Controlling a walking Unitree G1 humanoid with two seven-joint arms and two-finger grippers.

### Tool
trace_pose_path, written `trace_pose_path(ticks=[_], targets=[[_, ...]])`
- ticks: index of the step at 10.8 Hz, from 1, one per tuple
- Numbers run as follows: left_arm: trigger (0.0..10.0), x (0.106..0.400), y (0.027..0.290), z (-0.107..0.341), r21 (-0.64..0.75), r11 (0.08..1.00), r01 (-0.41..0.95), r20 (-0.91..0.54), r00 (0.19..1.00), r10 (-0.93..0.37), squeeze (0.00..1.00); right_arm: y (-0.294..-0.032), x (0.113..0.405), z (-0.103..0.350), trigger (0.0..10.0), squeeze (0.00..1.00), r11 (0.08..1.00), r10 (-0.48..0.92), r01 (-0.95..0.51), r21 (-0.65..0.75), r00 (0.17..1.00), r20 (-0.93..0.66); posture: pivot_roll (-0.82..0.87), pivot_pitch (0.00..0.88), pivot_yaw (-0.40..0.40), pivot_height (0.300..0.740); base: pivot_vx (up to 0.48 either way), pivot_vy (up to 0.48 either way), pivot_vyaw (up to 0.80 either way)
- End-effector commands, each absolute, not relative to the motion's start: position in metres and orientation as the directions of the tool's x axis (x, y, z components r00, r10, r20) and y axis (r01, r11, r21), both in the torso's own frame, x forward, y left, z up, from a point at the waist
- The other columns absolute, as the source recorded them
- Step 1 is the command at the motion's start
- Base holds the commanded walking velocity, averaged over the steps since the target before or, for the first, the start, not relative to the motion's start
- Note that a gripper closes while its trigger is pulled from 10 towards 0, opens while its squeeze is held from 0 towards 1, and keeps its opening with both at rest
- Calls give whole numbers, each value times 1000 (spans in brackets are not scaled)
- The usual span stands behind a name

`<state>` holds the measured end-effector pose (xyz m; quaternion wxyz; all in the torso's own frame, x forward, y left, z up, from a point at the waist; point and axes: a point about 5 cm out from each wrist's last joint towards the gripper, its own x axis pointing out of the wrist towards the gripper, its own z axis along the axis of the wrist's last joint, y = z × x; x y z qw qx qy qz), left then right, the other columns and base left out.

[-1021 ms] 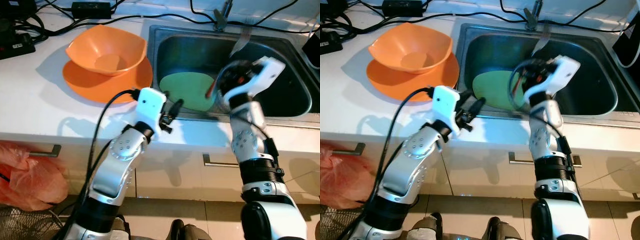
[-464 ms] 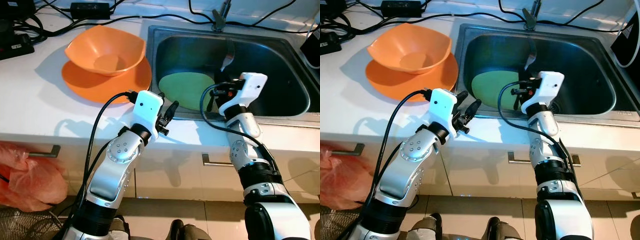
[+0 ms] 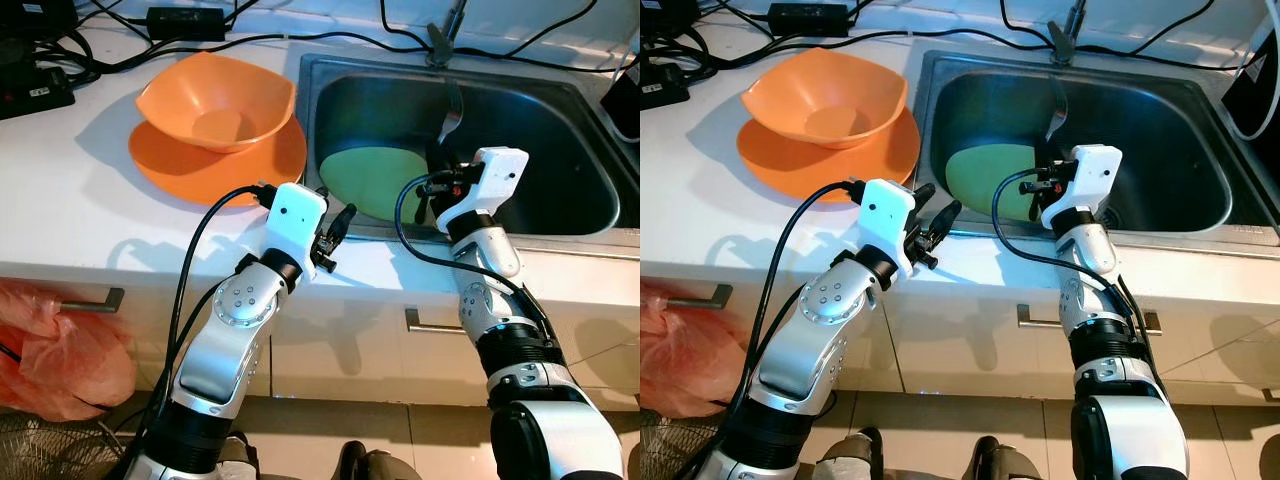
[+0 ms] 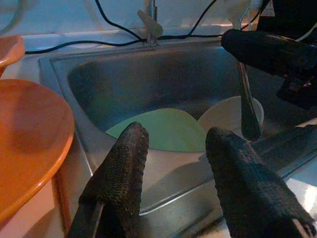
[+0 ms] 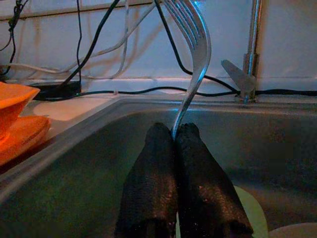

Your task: Kitchen organization

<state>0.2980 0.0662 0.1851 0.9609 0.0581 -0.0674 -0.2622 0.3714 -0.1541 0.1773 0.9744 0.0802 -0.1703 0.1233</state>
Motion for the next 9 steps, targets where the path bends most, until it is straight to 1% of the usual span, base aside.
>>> trace_pose_path(ticks=[1, 2, 3, 4, 5, 6, 8, 9], targets=[[10000, 295, 63, 182, 146, 849, 509, 87, 848, -523, 0, -154, 367, 151, 10000, 145, 956, 220, -261, 136, 941, 257, 195, 191, -67, 740, 0, 0, 0], [10000, 295, 63, 182, 143, 848, 511, 86, 847, -525, 0, -153, 368, 150, 10000, 314, 956, 223, -262, 133, 943, 248, 196, 190, -68, 740, 0, 0, 0], [10000, 295, 62, 181, 142, 846, 513, 84, 846, -527, 0, -153, 368, 149, 10000, 427, 955, 228, -265, 133, 943, 242, 195, 190, -68, 740, 0, 0, 0], [10000, 295, 62, 181, 141, 846, 514, 82, 845, -528, 0, -153, 368, 148, 10000, 510, 956, 223, -260, 134, 946, 237, 196, 190, -67, 740, 0, 0, 0], [10000, 295, 63, 181, 140, 846, 514, 80, 846, -527, 0, -153, 368, 147, 10000, 494, 957, 219, -255, 136, 947, 234, 196, 191, -67, 740, 0, 0, 0], [10000, 295, 63, 180, 140, 846, 514, 77, 846, -527, 0, -153, 369, 147, 10000, 404, 958, 220, -255, 134, 948, 231, 196, 190, -67, 740, 0, 0, 0], [10000, 295, 63, 179, 140, 845, 516, 76, 846, -528, 0, -153, 369, 146, 10000, 627, 957, 226, -259, 129, 947, 227, 195, 189, -66, 740, 0, 0, 0], [10000, 295, 62, 179, 139, 845, 516, 77, 845, -529, 0, -153, 369, 147, 10000, 0, 958, 226, -258, 125, 947, 228, 195, 186, -66, 740, 0, 0, 0]])
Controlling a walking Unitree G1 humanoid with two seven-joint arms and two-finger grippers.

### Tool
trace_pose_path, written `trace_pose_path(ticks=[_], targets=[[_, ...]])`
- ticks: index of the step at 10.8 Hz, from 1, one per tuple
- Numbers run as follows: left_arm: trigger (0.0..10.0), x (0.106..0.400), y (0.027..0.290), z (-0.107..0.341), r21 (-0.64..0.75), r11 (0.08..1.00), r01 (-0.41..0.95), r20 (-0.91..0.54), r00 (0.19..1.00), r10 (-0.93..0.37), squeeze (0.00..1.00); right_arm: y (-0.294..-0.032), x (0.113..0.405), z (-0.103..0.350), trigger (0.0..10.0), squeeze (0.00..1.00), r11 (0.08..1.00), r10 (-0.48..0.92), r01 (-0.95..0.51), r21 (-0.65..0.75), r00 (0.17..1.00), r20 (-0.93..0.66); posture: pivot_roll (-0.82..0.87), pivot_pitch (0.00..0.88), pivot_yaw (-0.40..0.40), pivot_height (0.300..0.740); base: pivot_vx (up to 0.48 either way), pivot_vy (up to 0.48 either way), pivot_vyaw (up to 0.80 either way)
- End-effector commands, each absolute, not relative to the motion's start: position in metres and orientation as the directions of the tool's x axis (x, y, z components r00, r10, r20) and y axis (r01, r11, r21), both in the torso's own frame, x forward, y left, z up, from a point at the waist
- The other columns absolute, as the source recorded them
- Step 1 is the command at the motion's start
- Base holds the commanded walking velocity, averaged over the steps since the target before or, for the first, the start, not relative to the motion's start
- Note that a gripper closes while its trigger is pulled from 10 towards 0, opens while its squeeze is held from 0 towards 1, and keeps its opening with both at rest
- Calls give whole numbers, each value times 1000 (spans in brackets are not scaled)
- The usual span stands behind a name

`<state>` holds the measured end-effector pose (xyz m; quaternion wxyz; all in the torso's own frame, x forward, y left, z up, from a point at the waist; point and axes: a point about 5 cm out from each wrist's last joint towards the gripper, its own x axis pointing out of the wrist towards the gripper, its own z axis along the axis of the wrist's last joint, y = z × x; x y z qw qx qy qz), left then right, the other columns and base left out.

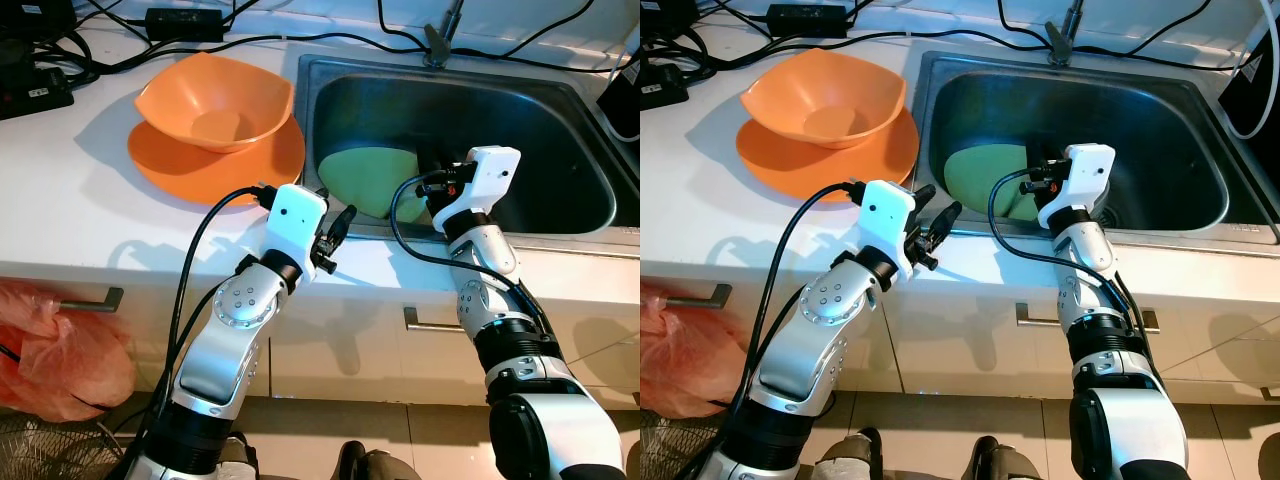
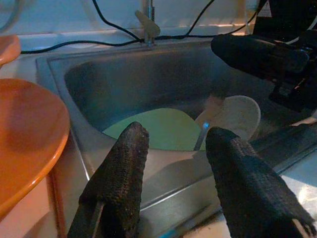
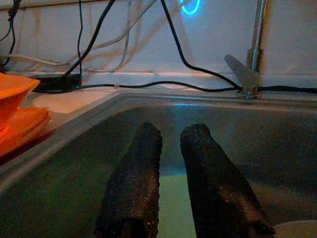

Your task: Kitchen organization

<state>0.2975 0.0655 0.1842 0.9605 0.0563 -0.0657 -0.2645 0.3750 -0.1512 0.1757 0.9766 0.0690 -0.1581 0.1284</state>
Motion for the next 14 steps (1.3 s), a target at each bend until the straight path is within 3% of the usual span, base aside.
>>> trace_pose_path(ticks=[1, 10, 14], targets=[[10000, 295, 62, 179, 139, 845, 517, 76, 845, -530, 0, -153, 369, 148, 10000, 0, 959, 223, -257, 124, 946, 233, 193, 185, -66, 740, 0, 0, 0], [10000, 295, 56, 178, 121, 844, 523, 79, 842, -534, 0, -161, 371, 225, 10000, 0, 959, 244, -283, 27, 867, 435, 163, 185, -80, 740, 0, 0, 0], [10000, 295, 57, 177, 112, 850, 514, 84, 848, -524, 0, -172, 345, 224, 10000, 0, 950, 286, -314, -8, 856, 430, 143, 195, -84, 740, 0, 0, 0]])
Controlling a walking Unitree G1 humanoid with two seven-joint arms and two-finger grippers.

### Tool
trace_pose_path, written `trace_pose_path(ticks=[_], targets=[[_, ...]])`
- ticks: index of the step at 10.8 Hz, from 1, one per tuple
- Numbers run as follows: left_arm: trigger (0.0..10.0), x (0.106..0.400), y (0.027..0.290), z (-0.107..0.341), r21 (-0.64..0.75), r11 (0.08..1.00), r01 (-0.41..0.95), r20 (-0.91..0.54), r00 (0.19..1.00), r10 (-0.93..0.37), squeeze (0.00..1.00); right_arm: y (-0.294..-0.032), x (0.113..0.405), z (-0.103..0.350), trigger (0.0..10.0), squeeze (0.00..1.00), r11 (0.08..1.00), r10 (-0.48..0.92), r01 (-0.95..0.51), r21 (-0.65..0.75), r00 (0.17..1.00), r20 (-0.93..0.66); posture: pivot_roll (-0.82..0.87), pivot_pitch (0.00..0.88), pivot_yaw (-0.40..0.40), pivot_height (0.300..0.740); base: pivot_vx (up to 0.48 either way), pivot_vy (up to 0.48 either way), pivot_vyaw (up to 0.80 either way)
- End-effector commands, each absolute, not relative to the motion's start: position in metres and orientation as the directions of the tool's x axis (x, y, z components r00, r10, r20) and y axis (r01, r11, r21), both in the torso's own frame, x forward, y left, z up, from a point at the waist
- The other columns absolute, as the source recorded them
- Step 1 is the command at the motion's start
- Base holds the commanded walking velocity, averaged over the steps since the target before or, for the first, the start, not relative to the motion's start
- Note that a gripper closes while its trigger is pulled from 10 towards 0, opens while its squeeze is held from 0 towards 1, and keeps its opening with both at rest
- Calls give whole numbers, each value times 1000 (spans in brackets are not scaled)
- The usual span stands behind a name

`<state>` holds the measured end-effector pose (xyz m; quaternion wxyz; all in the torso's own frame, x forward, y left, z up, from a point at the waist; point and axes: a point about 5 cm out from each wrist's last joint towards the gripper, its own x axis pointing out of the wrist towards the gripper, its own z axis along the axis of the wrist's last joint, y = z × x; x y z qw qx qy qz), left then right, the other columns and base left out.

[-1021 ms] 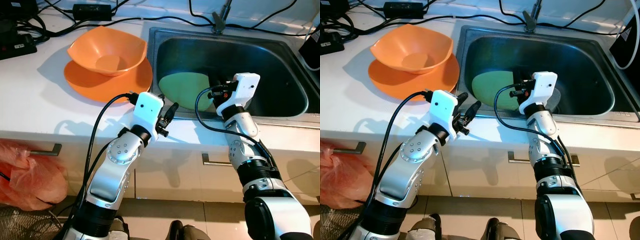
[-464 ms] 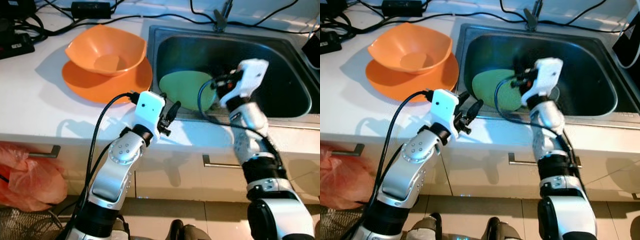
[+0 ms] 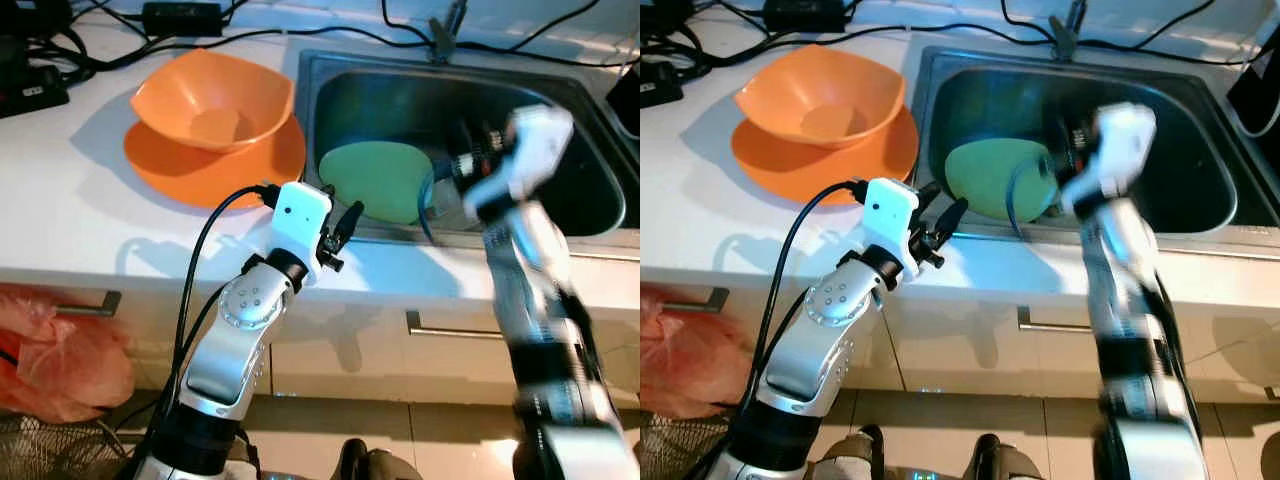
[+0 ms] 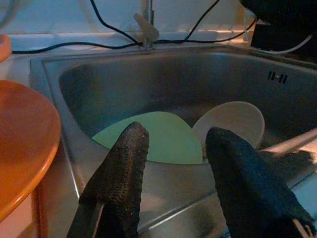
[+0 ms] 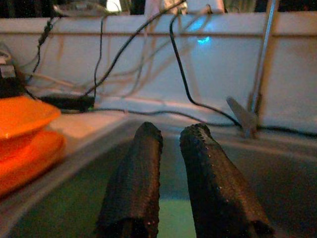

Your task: Kitchen organization

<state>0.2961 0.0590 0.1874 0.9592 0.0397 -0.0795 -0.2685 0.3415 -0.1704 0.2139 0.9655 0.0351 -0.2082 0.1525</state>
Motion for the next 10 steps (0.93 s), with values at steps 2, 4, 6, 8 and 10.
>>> trace_pose_path(ticks=[2, 4, 6, 8, 10], targets=[[10000, 297, 60, 177, 109, 859, 500, 90, 856, -509, 0, -180, 331, 216, 10000, 0, 963, 236, -270, 20, 872, 430, 135, 199, -81, 740, 0, 0, 0], [10000, 300, 66, 176, 106, 882, 458, 98, 878, -468, 0, -177, 315, 209, 10000, 0, 969, 186, -240, 62, 869, 458, 133, 202, -76, 740, 0, 0, 0], [10000, 302, 72, 176, 101, 909, 404, 116, 903, -414, 0, -171, 302, 190, 10000, 0, 970, 192, -239, 53, 877, 440, 133, 203, -74, 740, 0, 0, 0], [10000, 303, 76, 175, 84, 920, 383, 130, 911, -391, 0, -171, 294, 165, 10000, 0, 976, 180, -212, 44, 908, 378, 133, 204, -72, 740, 0, 0, 0], [10000, 302, 76, 173, 78, 923, 376, 133, 914, -384, 0, -171, 288, 148, 10000, 0, 979, 174, -199, 42, 927, 332, 135, 204, -71, 740, 0, 0, 0]])
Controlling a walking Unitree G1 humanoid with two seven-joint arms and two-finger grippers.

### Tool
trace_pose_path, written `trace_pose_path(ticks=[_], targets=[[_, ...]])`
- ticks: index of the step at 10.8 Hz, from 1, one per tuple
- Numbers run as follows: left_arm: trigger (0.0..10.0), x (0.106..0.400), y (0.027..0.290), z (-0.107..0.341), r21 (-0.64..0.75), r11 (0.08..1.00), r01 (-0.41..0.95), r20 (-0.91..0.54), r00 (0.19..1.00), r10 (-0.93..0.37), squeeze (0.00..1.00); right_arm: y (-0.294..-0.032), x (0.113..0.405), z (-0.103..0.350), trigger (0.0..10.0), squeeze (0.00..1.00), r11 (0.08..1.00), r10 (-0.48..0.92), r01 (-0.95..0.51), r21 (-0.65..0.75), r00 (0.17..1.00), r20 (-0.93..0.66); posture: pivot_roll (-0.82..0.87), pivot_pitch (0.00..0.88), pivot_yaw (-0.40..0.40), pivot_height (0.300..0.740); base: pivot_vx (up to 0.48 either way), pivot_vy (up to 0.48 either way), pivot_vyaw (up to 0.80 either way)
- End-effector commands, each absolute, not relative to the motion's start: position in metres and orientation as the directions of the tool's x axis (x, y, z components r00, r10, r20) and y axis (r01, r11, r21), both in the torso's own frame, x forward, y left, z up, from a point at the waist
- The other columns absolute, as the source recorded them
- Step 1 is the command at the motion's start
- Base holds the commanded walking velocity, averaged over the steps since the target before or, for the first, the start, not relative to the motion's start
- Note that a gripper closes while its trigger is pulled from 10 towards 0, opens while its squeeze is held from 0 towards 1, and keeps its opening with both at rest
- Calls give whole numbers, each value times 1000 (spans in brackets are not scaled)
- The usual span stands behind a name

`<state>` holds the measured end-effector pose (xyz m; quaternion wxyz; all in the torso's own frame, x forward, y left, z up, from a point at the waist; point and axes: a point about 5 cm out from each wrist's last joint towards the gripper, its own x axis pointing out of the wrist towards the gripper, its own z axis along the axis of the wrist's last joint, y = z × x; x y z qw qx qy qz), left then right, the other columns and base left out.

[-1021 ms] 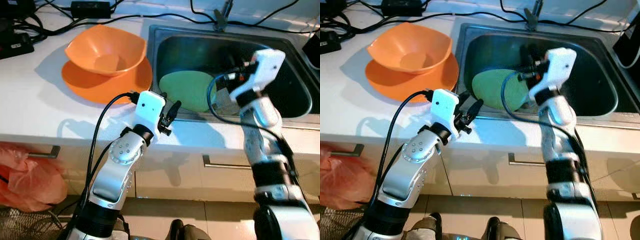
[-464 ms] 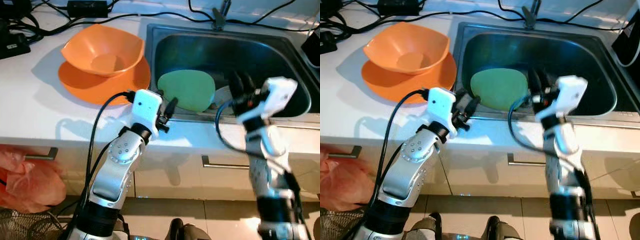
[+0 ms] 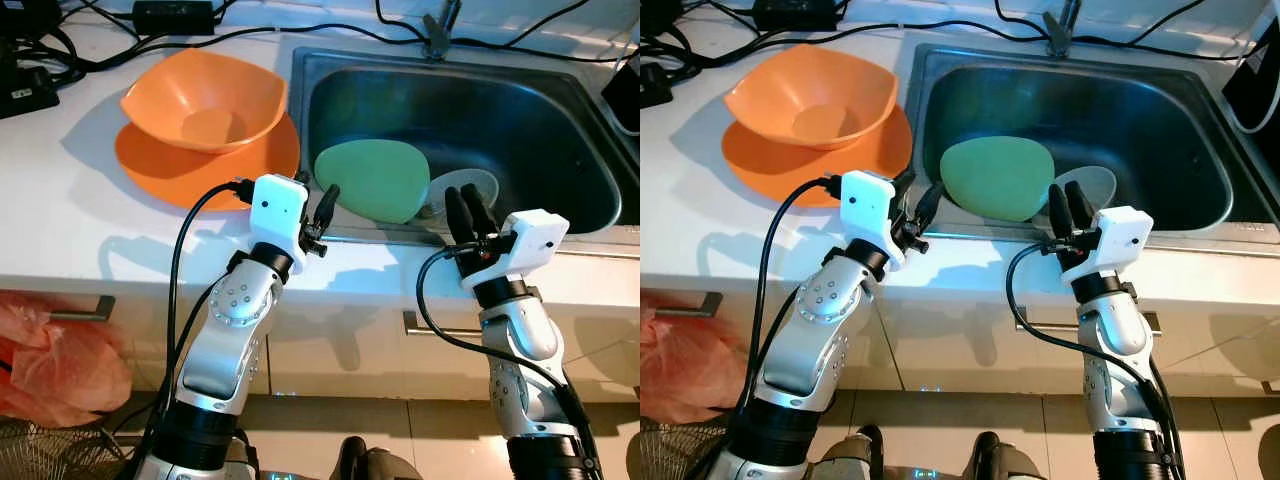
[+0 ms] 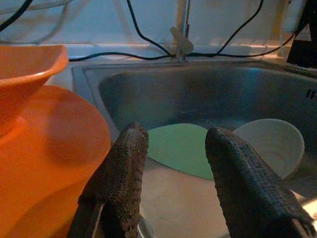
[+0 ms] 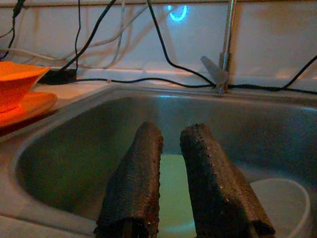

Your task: Kitchen organization

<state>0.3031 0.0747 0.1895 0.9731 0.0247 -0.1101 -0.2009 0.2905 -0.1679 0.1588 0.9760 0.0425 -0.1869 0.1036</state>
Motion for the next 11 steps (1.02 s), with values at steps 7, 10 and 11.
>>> trace_pose_path(ticks=[7, 10, 11], targets=[[10000, 304, 77, 189, 103, 923, 371, 200, 901, -384, 0, -160, 287, 127, 10000, 0, 981, 152, -181, 75, 944, 292, 146, 183, -55, 740, 0, 0, 0], [10000, 307, 80, 236, 185, 920, 346, 352, 850, -391, 0, -156, 289, 124, 10000, 0, 979, 158, -189, 82, 943, 292, 156, 170, -46, 740, 0, 0, 0], [10000, 307, 80, 248, 197, 917, 346, 386, 833, -397, 0, -155, 290, 124, 10000, 0, 978, 158, -189, 83, 943, 292, 158, 171, -45, 740, 0, 0, 0]])
